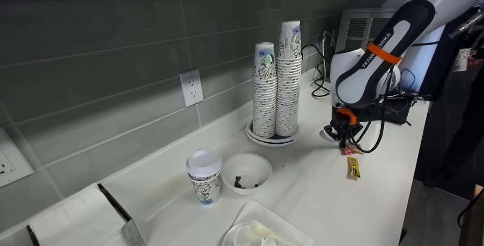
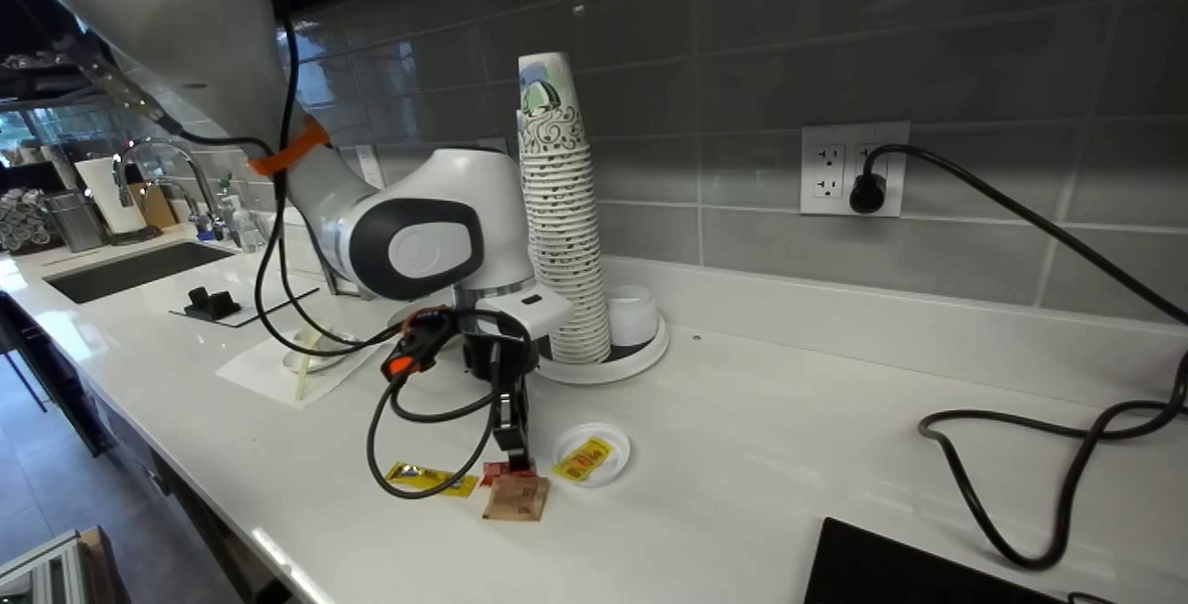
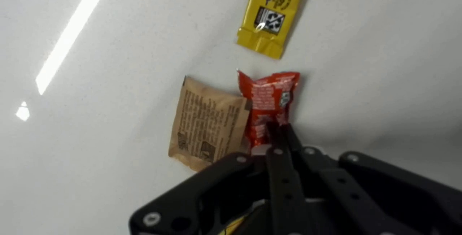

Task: Pick up the red sachet on the right and put it on the ceramic plate with a white mug on it

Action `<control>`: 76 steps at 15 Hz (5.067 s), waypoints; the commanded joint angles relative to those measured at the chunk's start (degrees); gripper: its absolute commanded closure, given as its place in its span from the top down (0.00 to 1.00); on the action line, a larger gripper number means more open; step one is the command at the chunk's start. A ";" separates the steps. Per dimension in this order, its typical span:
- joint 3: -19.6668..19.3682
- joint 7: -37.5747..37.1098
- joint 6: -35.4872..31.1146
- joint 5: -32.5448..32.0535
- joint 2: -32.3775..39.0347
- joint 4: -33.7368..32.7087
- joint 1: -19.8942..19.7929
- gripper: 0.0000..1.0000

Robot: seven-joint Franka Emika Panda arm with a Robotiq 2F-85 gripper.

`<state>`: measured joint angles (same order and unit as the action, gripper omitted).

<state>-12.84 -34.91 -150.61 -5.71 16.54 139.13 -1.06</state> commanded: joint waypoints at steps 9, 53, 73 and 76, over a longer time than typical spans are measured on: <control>-2.03 -0.53 -1.55 1.03 -7.01 1.21 -1.04 0.00; 14.72 8.94 8.36 14.80 -21.72 -4.29 2.44 0.00; 22.01 11.05 10.92 18.67 -18.00 -8.61 9.49 0.00; 24.03 11.61 13.31 23.08 -16.83 -9.09 11.85 0.00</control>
<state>9.87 -25.13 -140.33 12.75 -1.43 131.32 9.09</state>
